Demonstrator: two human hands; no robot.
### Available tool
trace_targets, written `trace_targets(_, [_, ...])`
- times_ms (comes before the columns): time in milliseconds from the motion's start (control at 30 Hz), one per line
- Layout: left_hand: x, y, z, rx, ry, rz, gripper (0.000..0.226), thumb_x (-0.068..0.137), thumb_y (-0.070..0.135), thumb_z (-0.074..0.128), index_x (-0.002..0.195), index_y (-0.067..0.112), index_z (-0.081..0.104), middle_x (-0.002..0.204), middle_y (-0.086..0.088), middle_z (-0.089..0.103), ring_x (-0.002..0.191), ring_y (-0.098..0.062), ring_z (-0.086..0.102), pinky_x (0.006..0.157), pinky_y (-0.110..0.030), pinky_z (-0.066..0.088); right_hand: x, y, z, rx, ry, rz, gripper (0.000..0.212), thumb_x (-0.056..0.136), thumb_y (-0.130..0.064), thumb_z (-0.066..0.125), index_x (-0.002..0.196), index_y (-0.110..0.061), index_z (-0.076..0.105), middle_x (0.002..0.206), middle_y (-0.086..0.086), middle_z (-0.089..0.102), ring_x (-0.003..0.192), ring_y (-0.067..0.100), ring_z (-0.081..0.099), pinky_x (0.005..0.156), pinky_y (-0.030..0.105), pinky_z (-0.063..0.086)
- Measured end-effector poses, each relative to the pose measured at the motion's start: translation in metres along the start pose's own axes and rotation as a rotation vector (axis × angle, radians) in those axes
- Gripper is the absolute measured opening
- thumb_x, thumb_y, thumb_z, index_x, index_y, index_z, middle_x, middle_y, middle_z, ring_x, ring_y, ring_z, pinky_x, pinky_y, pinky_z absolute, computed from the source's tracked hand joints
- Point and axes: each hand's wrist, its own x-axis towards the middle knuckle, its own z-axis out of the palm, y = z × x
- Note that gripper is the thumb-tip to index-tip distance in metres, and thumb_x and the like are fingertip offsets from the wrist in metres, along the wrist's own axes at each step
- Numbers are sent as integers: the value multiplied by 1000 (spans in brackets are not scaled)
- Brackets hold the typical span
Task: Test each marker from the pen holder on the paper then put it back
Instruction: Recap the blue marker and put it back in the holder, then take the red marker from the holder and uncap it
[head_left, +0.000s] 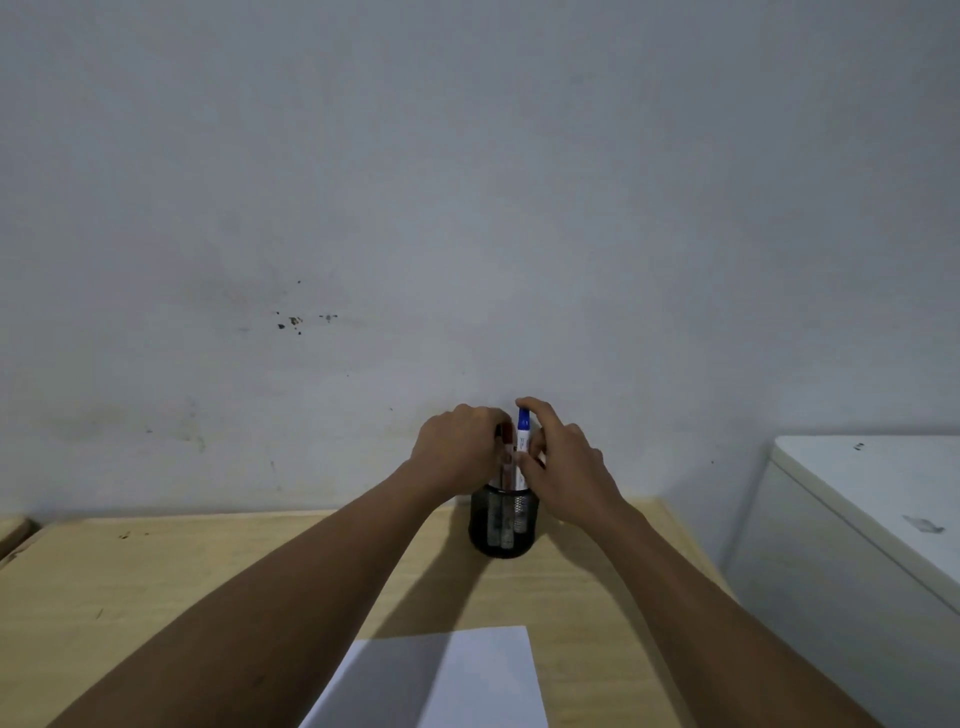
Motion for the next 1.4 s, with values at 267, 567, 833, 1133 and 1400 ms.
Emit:
trace_targets(267, [-6, 0, -2, -127, 126, -44, 17, 93, 31, 57, 105, 23, 66, 98, 0, 64, 85, -22, 63, 69, -36, 54, 0, -7, -5, -99, -22, 37, 51, 103, -17, 36, 152, -32, 37, 129, 6, 47, 124, 25, 43, 100, 50, 39])
trace_targets(567, [-37, 5, -44, -421, 176, -69, 20, 89, 29, 69, 107, 23, 66, 93, 8, 73, 82, -11, 64, 77, -32, 54, -30, -45, -40, 148, 181, 57, 47, 101, -20, 47, 146, -32, 44, 121, -6, 49, 114, 17, 57, 104, 48, 41])
trace_targets(833, [-78, 4, -141, -985, 597, -275, 12, 80, 22, 81, 91, 17, 78, 83, 3, 77, 82, -7, 72, 79, -24, 56, -69, -122, -71, 390, 273, 80, 21, 97, -34, 60, 85, -18, 68, 73, -5, 67, 61, 11, 59, 58, 25, 49])
trace_targets(1133, [-166, 36, -186, -1369, 531, -378, 15, 85, 19, 75, 99, 13, 78, 92, 1, 77, 82, -8, 66, 68, -22, 48, -112, -211, -78, 1533, -48, 375, 28, 87, -42, 75, 93, -15, 75, 89, 4, 69, 76, 17, 63, 62, 30, 52])
trace_targets(1400, [-225, 29, -177, -1420, 442, -592, 16, 84, 25, 77, 95, 13, 78, 84, 2, 77, 78, -13, 57, 57, -26, 38, -153, -222, -59, 1619, 2, 302, 6, 89, -3, 71, 88, 3, 69, 79, 15, 70, 64, 18, 68, 66, 24, 63])
